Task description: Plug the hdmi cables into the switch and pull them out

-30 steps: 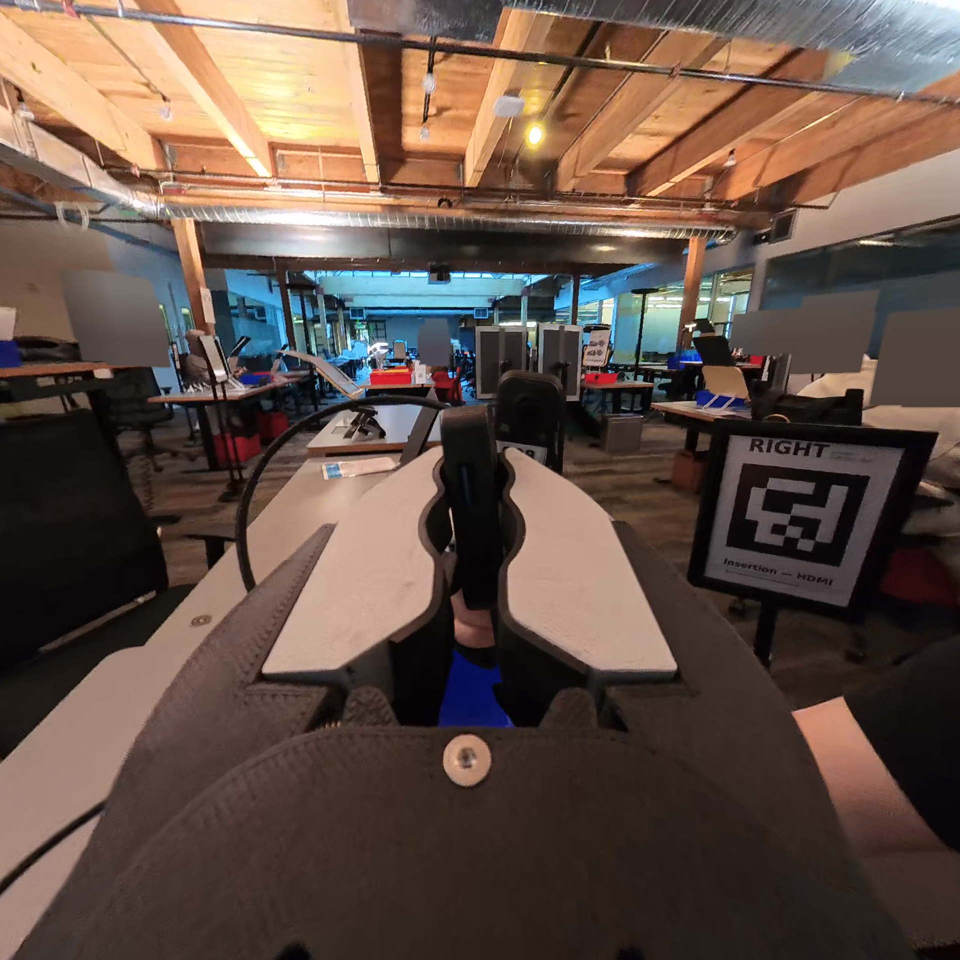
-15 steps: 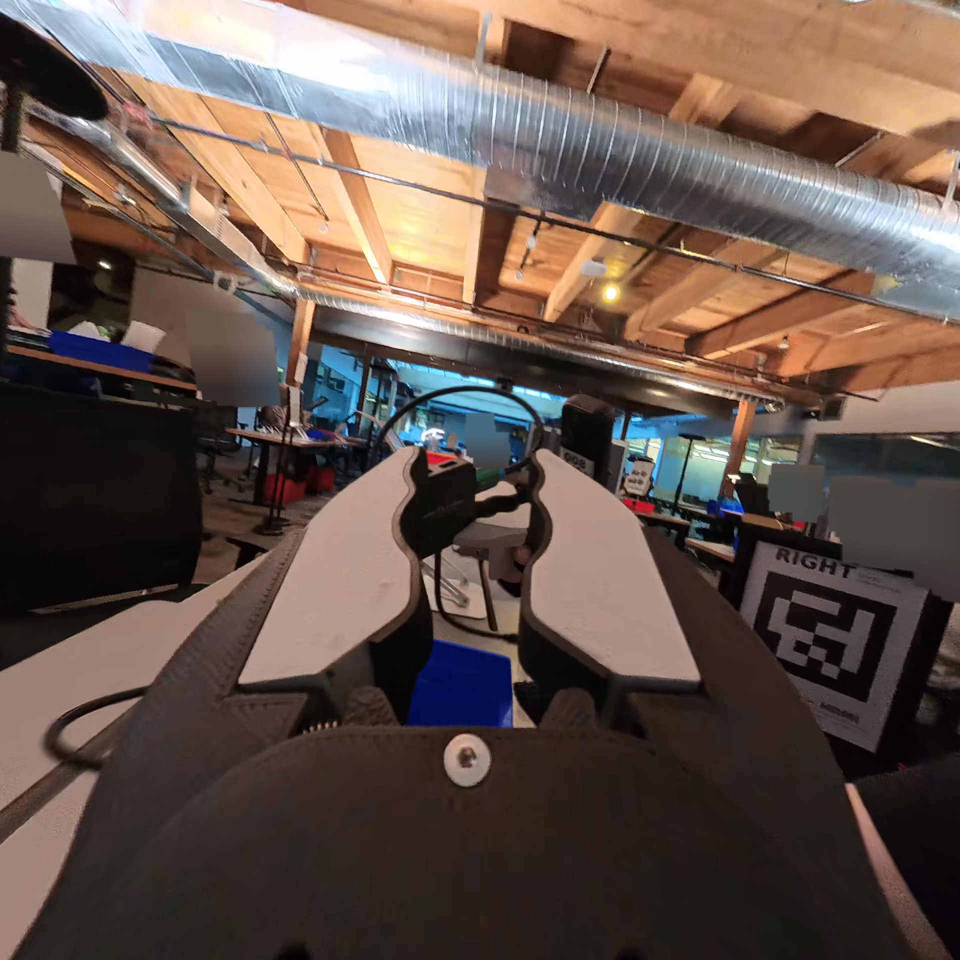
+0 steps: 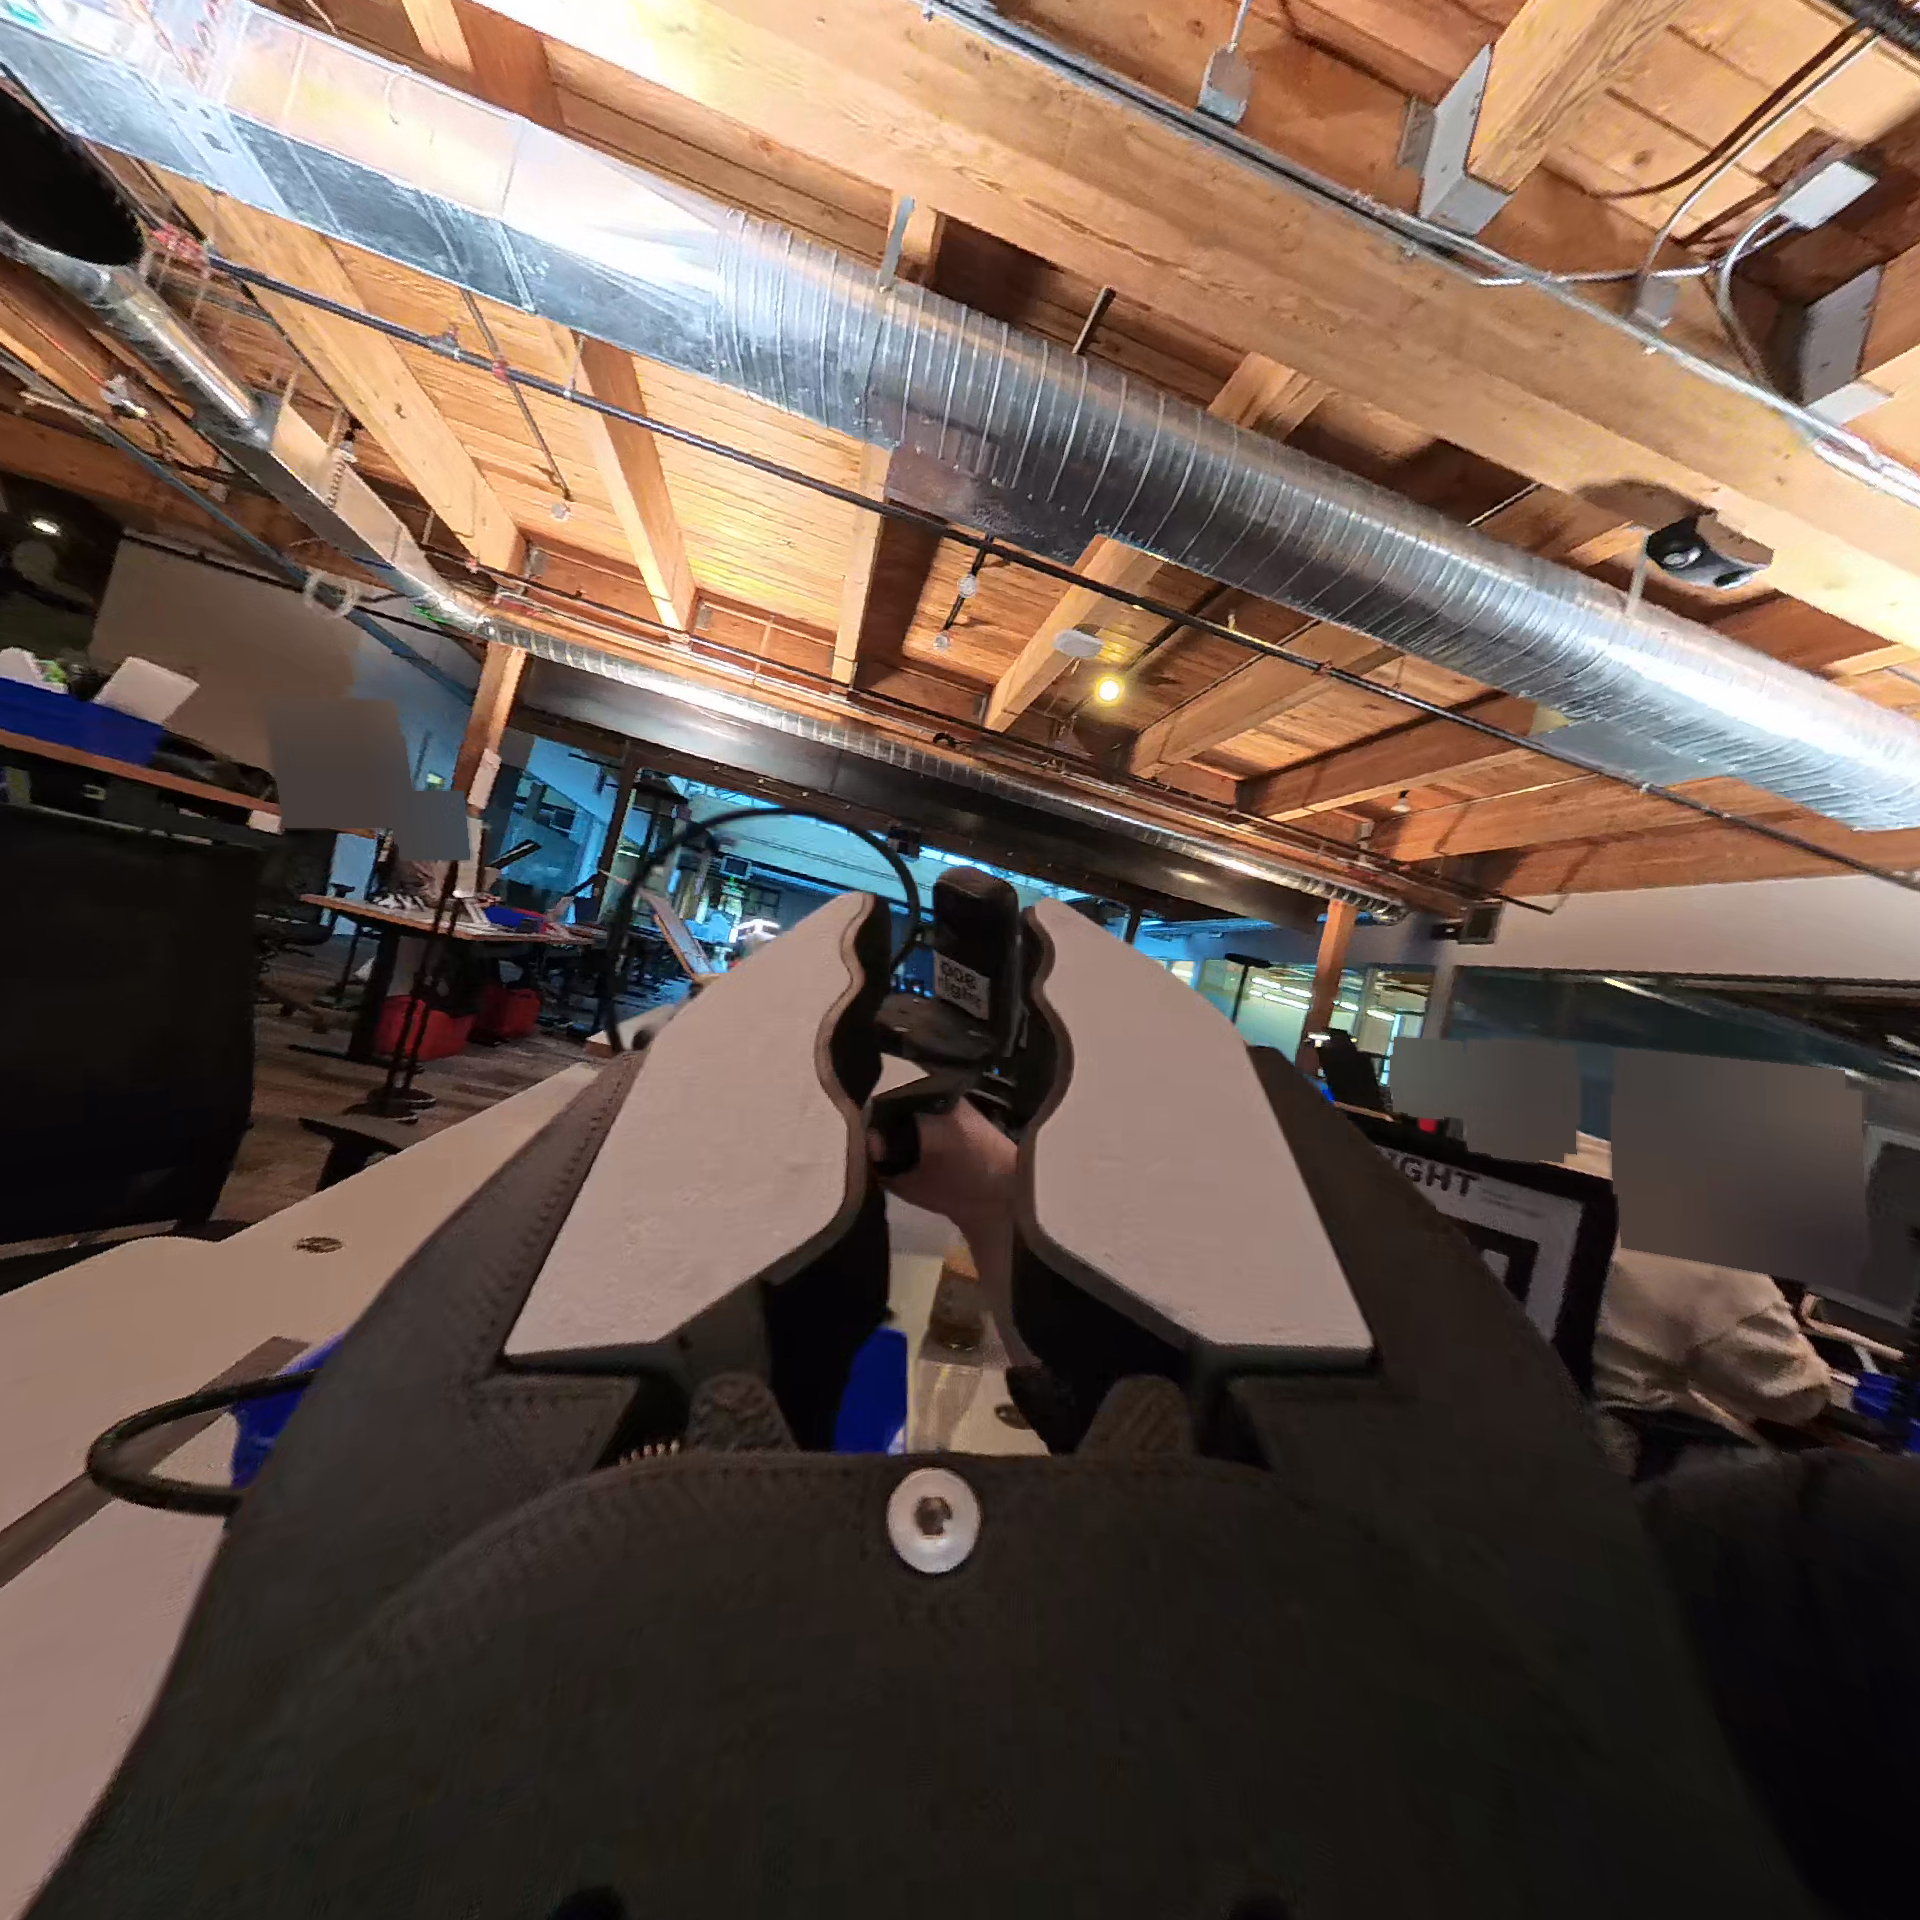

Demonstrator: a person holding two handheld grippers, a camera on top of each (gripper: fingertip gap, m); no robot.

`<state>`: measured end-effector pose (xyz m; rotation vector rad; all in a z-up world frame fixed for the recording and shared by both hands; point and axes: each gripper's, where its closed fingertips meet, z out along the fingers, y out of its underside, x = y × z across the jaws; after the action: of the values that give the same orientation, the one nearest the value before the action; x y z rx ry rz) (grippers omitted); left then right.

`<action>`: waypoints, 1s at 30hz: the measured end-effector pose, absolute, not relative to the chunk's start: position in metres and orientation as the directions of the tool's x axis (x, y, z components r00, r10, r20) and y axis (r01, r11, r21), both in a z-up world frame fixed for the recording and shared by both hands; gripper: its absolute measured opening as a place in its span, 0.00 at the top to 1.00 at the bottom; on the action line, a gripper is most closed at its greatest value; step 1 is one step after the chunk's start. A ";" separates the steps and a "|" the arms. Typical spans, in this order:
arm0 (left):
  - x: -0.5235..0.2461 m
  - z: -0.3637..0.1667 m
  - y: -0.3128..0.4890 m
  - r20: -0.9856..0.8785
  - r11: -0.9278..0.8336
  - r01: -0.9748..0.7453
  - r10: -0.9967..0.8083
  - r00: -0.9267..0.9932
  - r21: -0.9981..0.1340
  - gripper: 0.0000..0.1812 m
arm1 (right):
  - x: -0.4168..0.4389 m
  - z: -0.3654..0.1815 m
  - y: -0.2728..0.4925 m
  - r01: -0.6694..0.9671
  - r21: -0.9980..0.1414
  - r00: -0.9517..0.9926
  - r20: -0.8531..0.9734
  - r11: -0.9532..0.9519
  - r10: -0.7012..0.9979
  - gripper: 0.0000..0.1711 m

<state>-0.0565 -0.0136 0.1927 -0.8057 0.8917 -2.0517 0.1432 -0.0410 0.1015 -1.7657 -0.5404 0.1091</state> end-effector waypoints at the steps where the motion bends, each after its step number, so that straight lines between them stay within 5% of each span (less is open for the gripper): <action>1: -0.056 0.193 -0.014 0.248 -0.487 0.370 -0.808 -0.535 -0.791 0.87 | 0.141 0.098 -0.042 0.378 -0.912 0.842 0.270 -0.156 0.467 0.91; 8: -0.068 0.201 -0.011 0.245 -0.516 0.387 -0.787 -0.566 -0.764 0.88 | 0.138 0.077 -0.071 0.508 -0.834 0.701 0.253 -0.217 0.667 0.91; 16: -0.087 0.208 -0.001 0.236 -0.532 0.427 -0.784 -0.574 -0.731 0.89 | 0.159 0.115 -0.108 0.621 -0.752 0.666 0.359 -0.220 0.654 0.91; 21: -0.092 0.210 0.003 0.227 -0.518 0.449 -0.800 -0.556 -0.728 0.89 | 0.198 0.169 -0.113 0.560 -0.801 0.725 0.350 -0.212 0.593 0.91; 25: -0.089 0.209 0.004 0.218 -0.485 0.454 -0.824 -0.522 -0.747 0.89 | 0.256 0.145 -0.085 0.650 -0.652 0.744 0.443 -0.389 0.501 0.91; 30: -0.077 0.202 0.005 0.234 -0.472 0.431 -0.835 -0.497 -0.769 0.89 | 0.284 0.055 -0.066 0.789 -0.410 0.614 0.537 -0.458 0.578 0.91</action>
<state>-0.0767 0.0053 0.2017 -0.7814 0.8319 -2.0299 0.2839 -0.0656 0.0551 -2.1984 -1.0698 -0.4276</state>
